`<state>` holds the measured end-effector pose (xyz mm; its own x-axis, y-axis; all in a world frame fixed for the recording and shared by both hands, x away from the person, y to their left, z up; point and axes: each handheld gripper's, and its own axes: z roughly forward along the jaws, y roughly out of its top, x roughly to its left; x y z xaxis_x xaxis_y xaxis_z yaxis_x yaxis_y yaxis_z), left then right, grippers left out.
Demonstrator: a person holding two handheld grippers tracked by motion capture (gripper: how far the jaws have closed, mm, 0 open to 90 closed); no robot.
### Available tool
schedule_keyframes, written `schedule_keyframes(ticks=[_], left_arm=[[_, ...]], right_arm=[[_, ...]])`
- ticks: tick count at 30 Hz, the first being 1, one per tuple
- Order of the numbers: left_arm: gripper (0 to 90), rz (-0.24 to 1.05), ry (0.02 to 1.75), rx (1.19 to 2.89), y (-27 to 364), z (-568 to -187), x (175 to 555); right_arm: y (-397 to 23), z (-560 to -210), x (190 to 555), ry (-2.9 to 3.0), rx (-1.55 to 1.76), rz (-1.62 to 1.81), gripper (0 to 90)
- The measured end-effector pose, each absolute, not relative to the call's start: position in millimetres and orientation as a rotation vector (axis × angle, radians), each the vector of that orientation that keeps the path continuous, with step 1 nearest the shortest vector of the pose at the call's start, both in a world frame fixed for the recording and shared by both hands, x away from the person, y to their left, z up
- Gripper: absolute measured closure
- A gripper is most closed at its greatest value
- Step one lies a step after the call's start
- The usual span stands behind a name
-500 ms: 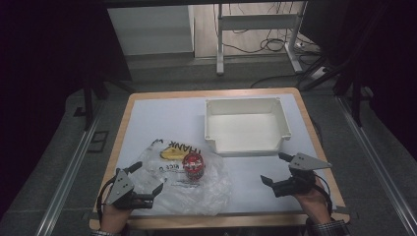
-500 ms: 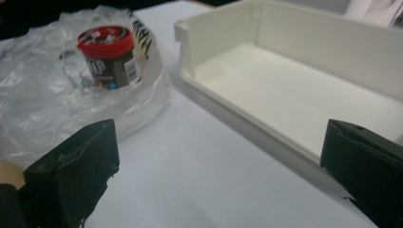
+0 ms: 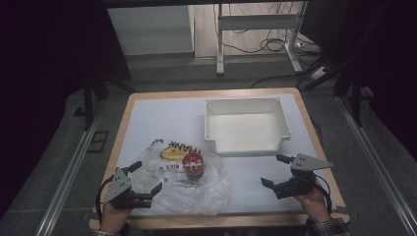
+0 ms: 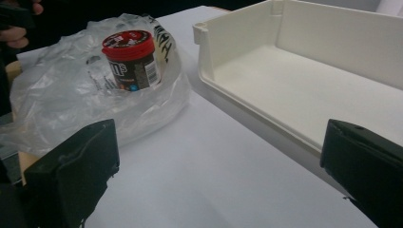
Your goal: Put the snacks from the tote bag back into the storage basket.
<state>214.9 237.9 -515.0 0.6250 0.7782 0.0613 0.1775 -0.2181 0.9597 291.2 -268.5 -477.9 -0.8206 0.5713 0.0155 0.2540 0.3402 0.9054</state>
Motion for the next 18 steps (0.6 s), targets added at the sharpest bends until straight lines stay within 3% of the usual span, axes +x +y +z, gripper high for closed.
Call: schedule_keyframes(ticks=[18], left_arm=[[0.8,0.681,0.779,1.738,237.1,-515.1,214.4]], right_arm=[[-263.7,-480.9,292.7,2.338,0.721,1.498,0.0]])
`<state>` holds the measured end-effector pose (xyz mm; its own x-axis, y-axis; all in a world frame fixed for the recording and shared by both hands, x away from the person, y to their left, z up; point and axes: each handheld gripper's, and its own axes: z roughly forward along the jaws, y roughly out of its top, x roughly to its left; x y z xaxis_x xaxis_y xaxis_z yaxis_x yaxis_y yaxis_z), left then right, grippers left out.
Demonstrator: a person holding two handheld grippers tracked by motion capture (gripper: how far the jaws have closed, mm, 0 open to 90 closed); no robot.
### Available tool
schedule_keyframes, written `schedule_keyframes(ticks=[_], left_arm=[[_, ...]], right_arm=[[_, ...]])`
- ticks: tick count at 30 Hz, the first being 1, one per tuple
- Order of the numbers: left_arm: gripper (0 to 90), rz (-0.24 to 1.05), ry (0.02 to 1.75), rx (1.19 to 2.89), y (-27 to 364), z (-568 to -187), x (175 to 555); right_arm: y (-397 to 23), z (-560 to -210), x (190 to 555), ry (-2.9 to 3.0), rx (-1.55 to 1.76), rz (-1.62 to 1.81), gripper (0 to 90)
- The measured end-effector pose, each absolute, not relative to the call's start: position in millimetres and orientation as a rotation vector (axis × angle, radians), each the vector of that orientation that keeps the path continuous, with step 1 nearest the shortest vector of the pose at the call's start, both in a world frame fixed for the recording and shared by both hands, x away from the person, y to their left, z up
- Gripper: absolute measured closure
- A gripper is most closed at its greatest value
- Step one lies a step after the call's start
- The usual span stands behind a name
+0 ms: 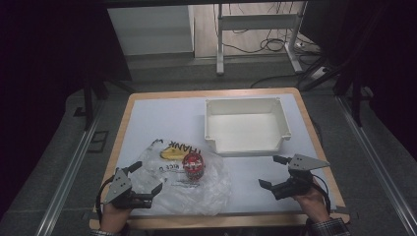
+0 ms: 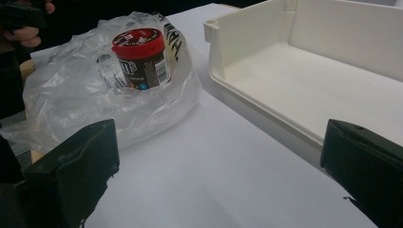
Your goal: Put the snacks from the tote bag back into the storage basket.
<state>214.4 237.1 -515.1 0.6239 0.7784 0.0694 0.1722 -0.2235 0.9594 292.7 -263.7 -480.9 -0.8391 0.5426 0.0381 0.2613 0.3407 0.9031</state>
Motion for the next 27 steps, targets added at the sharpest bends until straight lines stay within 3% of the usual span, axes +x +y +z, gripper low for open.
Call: schedule_keyframes(ticks=[27], left_arm=[[0.8,0.698,0.769,1.738,236,-515,214]], right_arm=[[-253,-476,295,2.320,0.642,1.493,0.0]])
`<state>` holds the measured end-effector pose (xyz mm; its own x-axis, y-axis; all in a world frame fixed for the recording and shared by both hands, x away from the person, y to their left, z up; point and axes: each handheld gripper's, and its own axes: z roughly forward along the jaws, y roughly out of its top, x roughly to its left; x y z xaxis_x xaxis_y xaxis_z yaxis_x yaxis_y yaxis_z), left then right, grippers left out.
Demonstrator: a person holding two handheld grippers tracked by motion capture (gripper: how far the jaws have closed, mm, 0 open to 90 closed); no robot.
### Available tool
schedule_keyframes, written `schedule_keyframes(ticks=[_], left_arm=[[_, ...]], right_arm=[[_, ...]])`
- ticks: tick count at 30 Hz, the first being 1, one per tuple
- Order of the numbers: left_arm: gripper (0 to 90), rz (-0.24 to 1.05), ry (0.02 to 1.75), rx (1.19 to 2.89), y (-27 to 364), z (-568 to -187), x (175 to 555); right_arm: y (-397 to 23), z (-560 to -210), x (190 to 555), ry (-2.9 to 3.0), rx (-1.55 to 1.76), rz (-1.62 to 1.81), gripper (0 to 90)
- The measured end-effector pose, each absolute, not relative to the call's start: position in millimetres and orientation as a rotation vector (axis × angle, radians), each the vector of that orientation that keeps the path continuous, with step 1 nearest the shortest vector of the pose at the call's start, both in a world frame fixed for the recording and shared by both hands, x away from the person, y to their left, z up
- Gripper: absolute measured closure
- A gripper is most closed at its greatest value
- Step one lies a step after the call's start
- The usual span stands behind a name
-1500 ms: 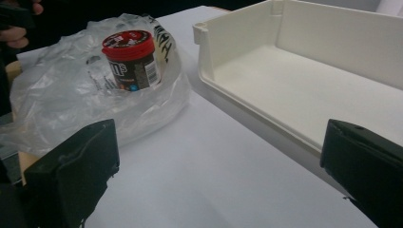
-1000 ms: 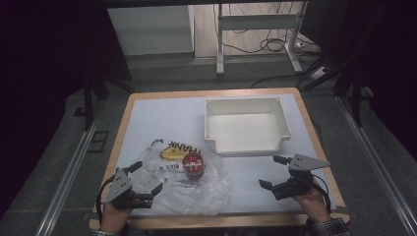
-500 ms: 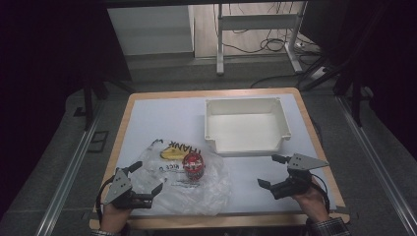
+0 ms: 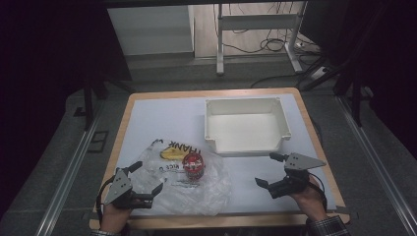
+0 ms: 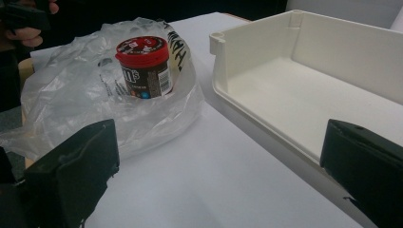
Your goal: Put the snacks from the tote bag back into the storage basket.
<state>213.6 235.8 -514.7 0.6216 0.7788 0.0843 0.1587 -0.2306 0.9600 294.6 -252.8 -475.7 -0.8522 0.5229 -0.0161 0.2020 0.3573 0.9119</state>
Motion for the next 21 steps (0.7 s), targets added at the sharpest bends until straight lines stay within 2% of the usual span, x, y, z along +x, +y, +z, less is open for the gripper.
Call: schedule_keyframes(ticks=[21], left_arm=[[0.9,0.698,0.766,1.743,234,-515,214]], right_arm=[[-240,-473,297,2.358,0.612,1.560,0.0]])
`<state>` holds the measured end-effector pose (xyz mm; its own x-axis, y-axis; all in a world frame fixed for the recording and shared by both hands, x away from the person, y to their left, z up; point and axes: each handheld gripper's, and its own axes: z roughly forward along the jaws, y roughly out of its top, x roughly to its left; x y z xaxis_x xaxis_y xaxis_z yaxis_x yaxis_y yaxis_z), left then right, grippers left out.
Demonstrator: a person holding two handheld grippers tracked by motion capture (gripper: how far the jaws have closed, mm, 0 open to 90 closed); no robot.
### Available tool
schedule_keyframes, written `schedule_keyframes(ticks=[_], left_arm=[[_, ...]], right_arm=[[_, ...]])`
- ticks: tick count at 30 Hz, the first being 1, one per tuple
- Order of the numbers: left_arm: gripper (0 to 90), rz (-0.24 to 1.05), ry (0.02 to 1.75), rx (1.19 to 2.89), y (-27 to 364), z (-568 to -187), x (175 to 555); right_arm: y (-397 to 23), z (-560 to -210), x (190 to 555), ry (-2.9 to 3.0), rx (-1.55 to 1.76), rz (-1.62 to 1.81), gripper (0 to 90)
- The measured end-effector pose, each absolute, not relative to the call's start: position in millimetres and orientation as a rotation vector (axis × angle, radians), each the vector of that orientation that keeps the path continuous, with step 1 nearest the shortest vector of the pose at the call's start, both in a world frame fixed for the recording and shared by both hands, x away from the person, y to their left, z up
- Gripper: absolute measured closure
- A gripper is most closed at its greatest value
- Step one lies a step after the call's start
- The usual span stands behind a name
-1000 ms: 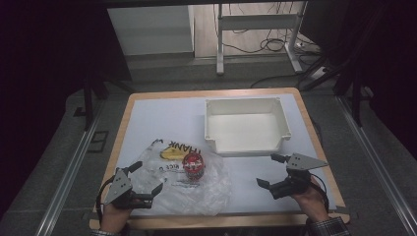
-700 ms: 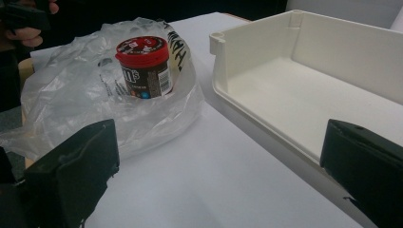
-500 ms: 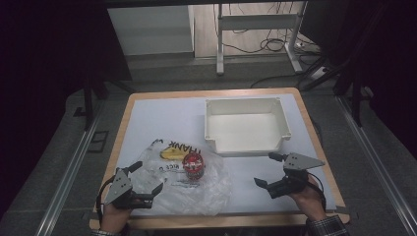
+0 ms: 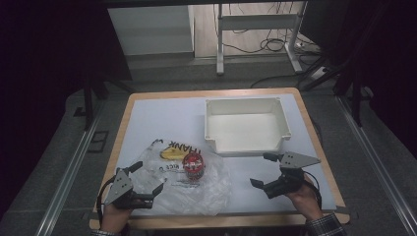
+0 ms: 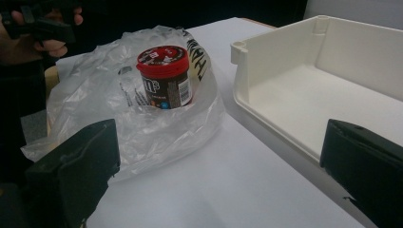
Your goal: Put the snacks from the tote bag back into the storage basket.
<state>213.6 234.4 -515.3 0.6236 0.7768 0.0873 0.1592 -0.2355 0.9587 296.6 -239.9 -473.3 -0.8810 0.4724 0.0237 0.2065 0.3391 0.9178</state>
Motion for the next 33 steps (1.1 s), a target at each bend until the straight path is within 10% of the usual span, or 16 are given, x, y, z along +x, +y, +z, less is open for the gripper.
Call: schedule_keyframes(ticks=[33], left_arm=[[1.1,0.709,0.750,1.771,230,-516,214]], right_arm=[[-226,-475,299,2.405,0.545,1.502,0.0]])
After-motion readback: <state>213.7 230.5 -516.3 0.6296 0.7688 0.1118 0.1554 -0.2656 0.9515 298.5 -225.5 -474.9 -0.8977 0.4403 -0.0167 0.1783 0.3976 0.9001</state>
